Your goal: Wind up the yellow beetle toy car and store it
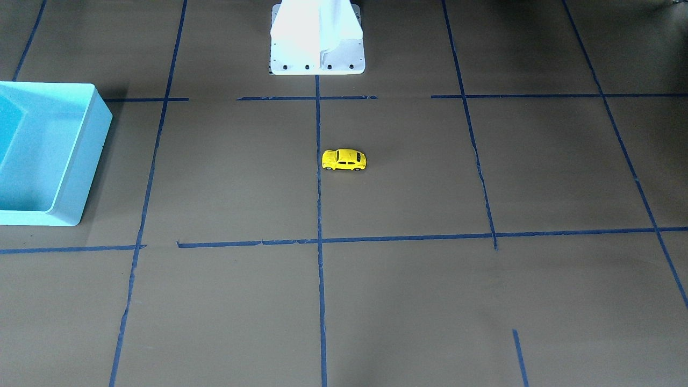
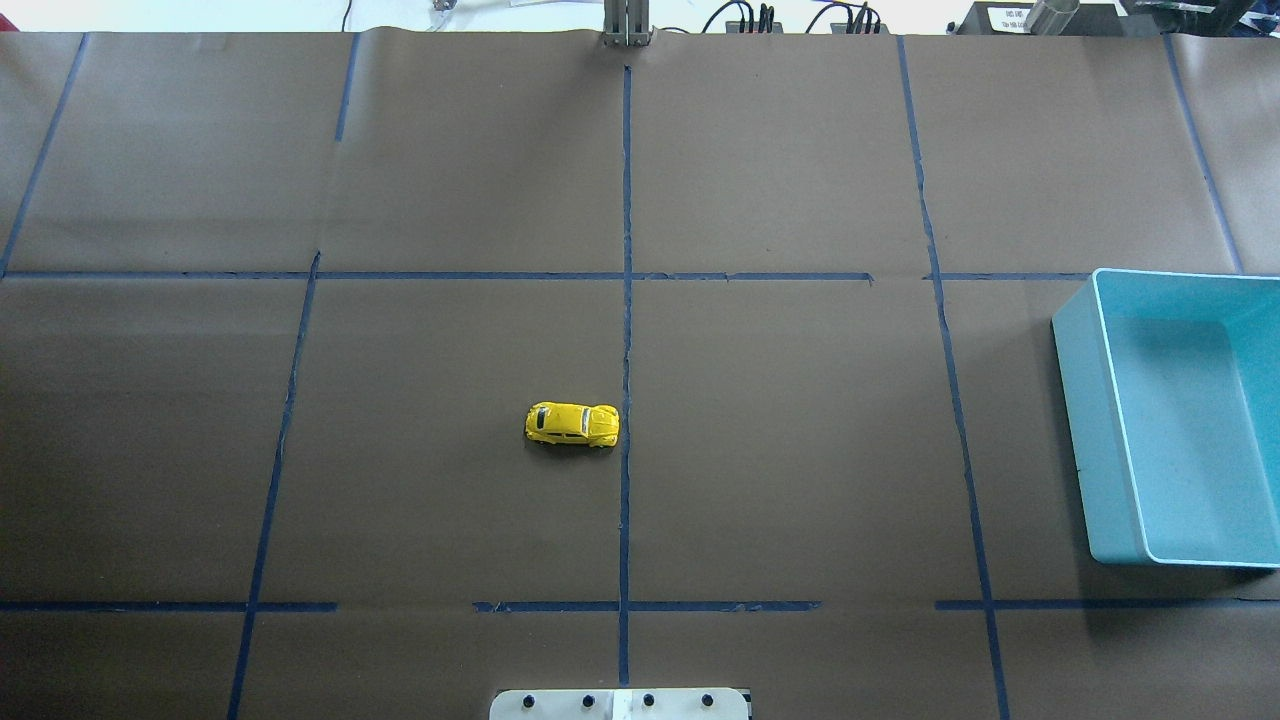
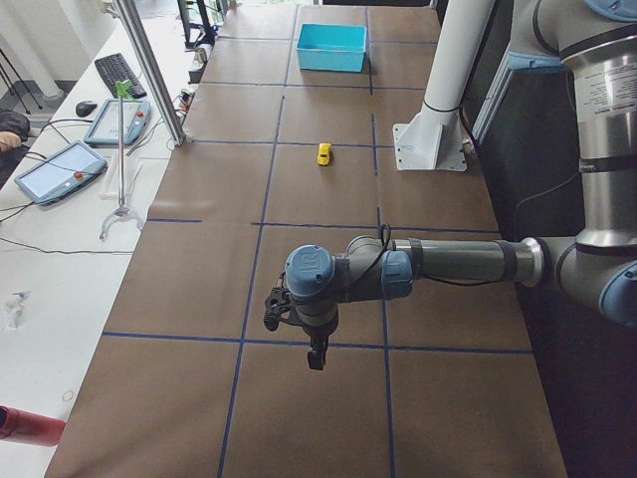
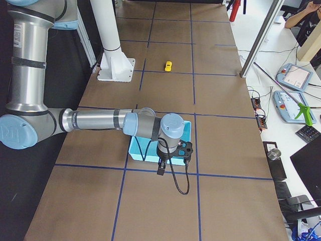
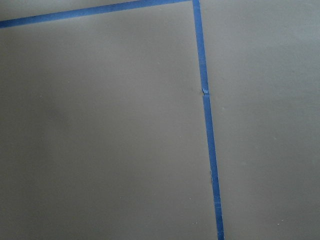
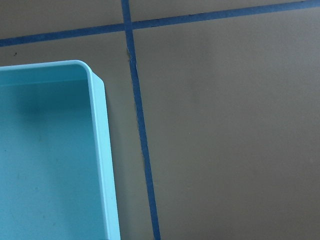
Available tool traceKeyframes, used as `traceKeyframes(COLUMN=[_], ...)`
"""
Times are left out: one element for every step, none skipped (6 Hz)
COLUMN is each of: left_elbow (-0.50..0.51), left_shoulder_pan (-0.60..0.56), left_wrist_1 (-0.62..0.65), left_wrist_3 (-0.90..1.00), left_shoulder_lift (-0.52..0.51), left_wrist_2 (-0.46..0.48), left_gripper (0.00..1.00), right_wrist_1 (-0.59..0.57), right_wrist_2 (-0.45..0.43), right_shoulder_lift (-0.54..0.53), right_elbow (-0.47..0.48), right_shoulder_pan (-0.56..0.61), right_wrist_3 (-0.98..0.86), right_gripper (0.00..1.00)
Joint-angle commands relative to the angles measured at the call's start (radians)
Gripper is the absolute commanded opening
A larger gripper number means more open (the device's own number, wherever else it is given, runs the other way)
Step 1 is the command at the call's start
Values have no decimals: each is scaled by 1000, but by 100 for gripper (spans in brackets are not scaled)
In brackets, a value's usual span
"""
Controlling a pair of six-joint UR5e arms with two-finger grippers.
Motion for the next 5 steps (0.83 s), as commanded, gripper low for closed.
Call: traceKeyframes(left_elbow=[0, 0, 5, 8, 9], left_shoulder_pan=[0, 0, 2, 2, 2], left_wrist_1=[0, 2, 2, 0, 2], left_wrist_3=[0, 0, 0, -2, -2], left_shoulder_lift=[0, -1, -6, -9, -10], left_wrist_2=[0, 3, 2, 2, 2], left_gripper=[100, 100, 100, 100, 100], right_wrist_1=[10, 130, 187, 171, 148], right_wrist_2=[-3, -32, -25, -15, 67], right_shoulder_lift=[8, -15, -16, -27, -39], right_elbow=[-12, -37, -37, -43, -42], right_shoulder_pan=[8, 34, 64, 65, 78], right_wrist_3=[-3, -26, -54, -43, -45], right_gripper=[100, 100, 100, 100, 100])
